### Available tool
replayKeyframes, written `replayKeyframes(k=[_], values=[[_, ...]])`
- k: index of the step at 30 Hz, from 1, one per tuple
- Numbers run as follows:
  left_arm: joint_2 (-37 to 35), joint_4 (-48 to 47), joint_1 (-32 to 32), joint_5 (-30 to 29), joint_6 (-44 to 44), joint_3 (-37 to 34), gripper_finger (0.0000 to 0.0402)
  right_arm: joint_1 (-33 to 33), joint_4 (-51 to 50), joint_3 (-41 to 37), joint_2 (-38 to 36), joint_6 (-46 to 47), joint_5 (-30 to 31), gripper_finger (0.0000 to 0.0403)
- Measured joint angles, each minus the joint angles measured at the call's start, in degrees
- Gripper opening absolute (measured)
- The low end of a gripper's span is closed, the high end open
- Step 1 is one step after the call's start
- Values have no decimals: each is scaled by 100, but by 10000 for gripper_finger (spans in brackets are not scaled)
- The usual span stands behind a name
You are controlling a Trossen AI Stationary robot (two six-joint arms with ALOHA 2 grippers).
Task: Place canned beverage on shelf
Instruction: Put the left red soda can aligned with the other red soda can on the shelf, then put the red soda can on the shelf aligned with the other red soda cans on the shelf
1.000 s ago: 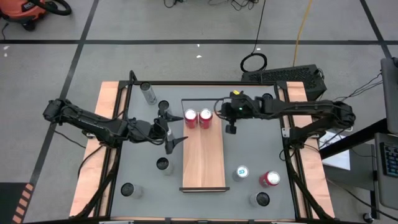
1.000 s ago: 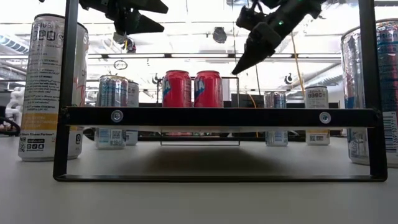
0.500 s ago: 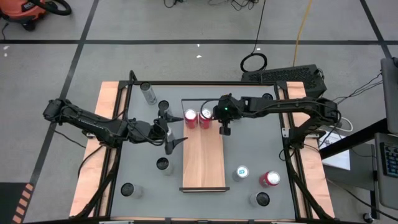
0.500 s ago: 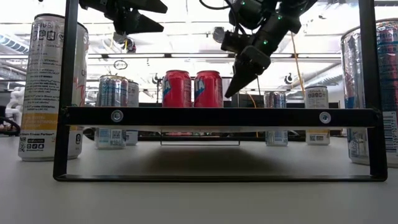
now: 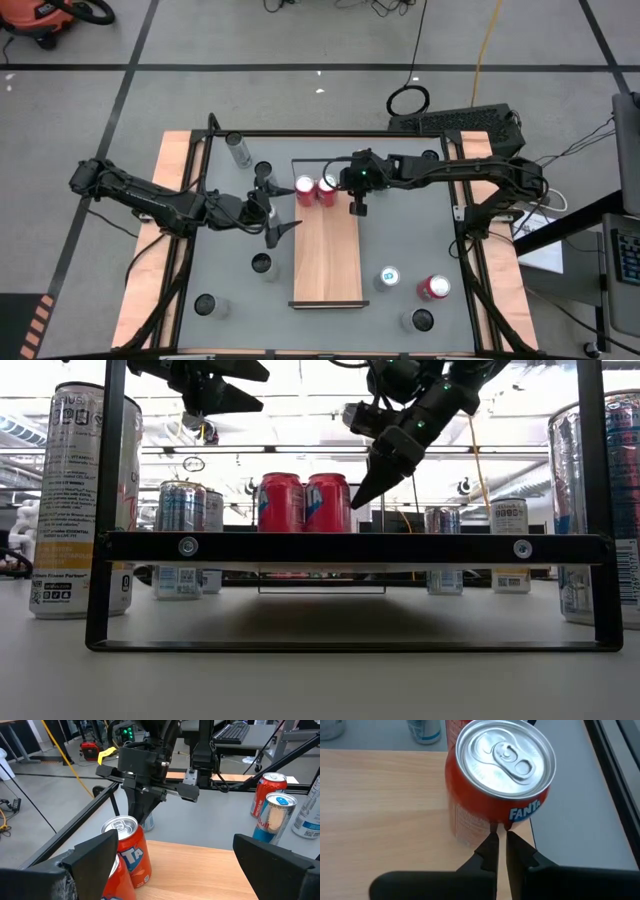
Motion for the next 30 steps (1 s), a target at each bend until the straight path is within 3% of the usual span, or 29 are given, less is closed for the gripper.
replayKeyframes(k=[17,23,30], values=[[0,-103,0,0,-6,0,397,11,-192,0,-97,136,13,0],[0,-94,-11,0,-3,0,397,257,-771,0,-813,502,9,0],[2,-77,-67,4,-6,0,397,993,-1694,4,-1802,1311,13,0]])
